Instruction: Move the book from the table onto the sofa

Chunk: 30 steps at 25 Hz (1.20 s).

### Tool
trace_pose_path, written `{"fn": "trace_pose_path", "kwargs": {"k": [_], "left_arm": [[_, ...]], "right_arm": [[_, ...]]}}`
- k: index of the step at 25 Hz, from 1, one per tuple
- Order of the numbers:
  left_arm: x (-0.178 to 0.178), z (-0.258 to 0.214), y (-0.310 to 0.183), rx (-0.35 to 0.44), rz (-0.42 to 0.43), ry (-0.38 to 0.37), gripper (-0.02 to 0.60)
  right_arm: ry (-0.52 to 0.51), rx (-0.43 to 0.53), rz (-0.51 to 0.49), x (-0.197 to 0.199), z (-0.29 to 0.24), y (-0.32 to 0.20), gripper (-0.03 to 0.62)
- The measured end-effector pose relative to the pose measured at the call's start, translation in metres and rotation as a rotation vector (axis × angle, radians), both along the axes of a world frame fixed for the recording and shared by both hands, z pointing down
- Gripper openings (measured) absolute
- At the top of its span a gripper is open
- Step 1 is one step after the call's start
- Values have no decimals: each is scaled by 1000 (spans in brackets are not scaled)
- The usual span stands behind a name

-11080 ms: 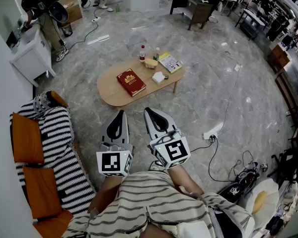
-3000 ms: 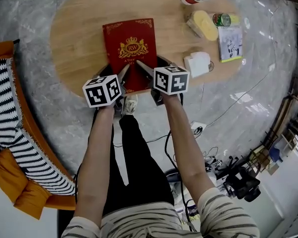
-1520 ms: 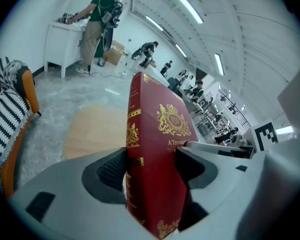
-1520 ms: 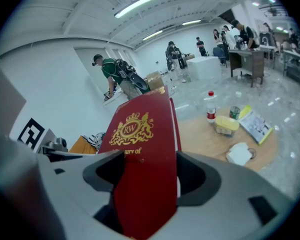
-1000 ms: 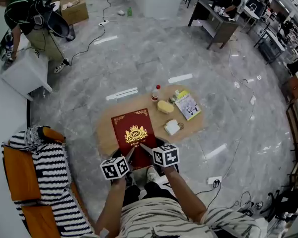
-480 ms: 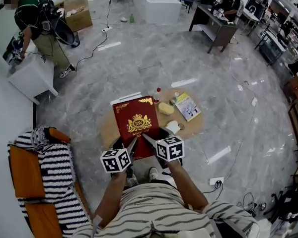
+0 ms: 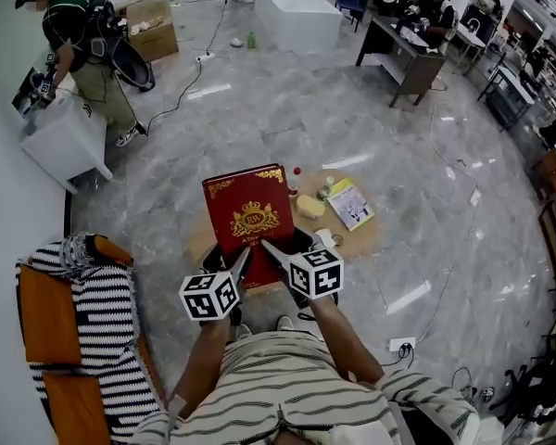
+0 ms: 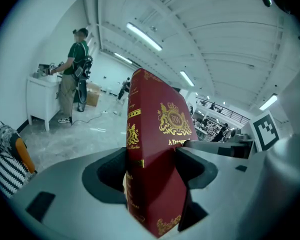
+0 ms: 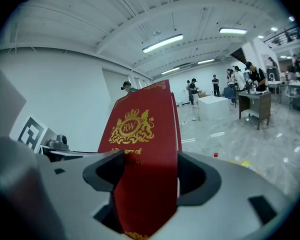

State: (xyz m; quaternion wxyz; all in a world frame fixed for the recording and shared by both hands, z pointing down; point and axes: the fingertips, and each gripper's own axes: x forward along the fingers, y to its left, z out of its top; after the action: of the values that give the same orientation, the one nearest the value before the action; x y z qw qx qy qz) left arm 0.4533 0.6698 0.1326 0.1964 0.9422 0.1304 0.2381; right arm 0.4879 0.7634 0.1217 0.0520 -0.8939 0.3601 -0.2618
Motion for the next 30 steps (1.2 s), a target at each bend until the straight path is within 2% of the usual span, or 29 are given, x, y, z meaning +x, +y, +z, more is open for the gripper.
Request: {"fn": "trace_pose_path", "kwargs": {"k": [10,13,18,26,28,30], "left_arm": [[-26,-48,0,33,-118,82,310],[-40,-53,-21,42,-188,105,310],[-82,-32,-90,54,-302,137,310],[-113,-88,-65,99,-521,126,310],[-134,-85,-81,104,-588,123,310],[-170,-64,-126,102,-656,126,310]], "right_arm": [[88,40,-119,-17,-48,-4,337],[112,51,-186,-24,-53,-28,337],[134,65,-302,-58,-33,-103,337],[118,115,-521,-72,-86,-92,337],[115,121,-589,-88,-83,-113,337],[121,116,-659,-121,-63,-164,337]]}}
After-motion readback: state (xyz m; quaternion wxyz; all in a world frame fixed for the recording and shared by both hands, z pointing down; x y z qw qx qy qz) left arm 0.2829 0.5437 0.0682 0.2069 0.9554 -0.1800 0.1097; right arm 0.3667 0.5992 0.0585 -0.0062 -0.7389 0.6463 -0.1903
